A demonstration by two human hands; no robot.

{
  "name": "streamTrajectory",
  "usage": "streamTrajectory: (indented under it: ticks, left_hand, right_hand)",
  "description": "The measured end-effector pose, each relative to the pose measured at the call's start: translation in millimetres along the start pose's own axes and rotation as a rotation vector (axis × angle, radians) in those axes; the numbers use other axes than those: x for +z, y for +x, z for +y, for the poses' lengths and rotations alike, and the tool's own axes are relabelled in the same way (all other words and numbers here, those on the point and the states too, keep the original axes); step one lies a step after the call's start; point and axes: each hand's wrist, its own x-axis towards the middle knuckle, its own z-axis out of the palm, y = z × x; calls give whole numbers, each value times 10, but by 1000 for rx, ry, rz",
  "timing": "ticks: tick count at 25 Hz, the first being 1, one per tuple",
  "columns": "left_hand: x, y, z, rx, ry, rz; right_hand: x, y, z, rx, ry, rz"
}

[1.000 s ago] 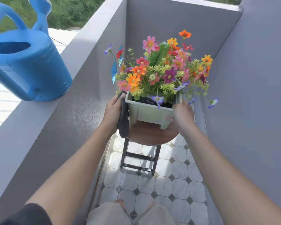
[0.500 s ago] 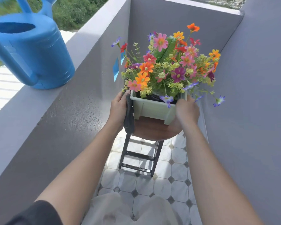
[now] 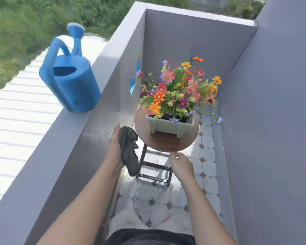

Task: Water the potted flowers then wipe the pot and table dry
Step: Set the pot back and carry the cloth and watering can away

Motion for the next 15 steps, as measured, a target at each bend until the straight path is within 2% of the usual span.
streamTrajectory:
  ticks: [3,6,9,11,12,15]
  left_hand:
    - [17,-447,446,26,52,-109]
    - [189,-862,961,60,148,-234]
    - [406,-1138,1439,32,205,-197]
    - [482,-1213,1731,72,286,-99]
    - [505,-1231,1874,125,342,-52]
    - [441,-1199,2152,419,671,70]
  right_hand:
    - [77,-239,-433,-208,13,-82]
    - [-18,-506,-1066,-393,186,-126]
    - [-184,-711,-1635,-378,623,-476]
    - [-257,-745,-1902,-413,722,-589]
    - [-267,-740,-2004,-480,701,-580]
    - [-192,-754,-2188,-730,520,-362]
